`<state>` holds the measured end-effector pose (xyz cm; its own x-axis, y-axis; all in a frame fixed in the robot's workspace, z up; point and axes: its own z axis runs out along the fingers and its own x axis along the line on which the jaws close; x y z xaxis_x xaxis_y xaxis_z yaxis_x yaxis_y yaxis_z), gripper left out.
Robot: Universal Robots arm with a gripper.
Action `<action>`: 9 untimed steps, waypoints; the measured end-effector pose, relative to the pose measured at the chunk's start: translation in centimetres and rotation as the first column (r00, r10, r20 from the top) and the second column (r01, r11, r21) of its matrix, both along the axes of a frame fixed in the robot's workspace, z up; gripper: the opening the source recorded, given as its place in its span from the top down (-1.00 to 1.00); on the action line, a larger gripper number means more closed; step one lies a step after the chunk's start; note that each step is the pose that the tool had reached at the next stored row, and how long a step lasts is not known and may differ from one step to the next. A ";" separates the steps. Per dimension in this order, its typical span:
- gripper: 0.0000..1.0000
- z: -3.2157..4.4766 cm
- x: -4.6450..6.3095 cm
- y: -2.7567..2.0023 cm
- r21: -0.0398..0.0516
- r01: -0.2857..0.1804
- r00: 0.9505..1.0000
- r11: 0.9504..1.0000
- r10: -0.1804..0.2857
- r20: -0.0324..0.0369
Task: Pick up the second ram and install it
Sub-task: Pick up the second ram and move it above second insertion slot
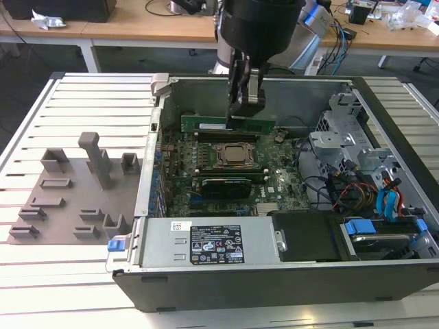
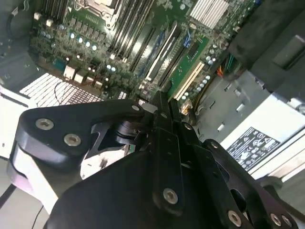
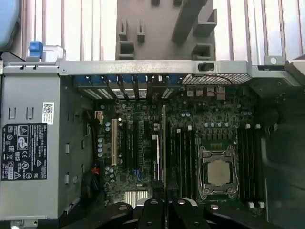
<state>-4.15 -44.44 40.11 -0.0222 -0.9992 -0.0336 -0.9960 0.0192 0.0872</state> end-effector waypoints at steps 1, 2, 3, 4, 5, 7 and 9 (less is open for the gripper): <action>0.73 -0.16 0.6 0.10 0.000 0.000 1.000 1.000 0.000 -0.001; 0.73 -0.24 1.0 0.16 0.000 0.000 1.000 1.000 0.000 -0.002; 0.73 -0.33 1.3 0.22 0.000 0.000 1.000 1.000 0.000 -0.003; 0.73 -0.43 1.7 0.29 0.000 0.000 1.000 1.000 0.000 -0.003; 0.73 -0.46 1.9 0.33 0.000 0.000 1.000 1.000 0.000 -0.004; 0.73 -0.53 2.4 0.54 0.000 0.000 1.000 1.000 0.000 -0.004; 0.73 -0.82 2.8 0.71 0.000 0.000 1.000 1.000 0.000 -0.006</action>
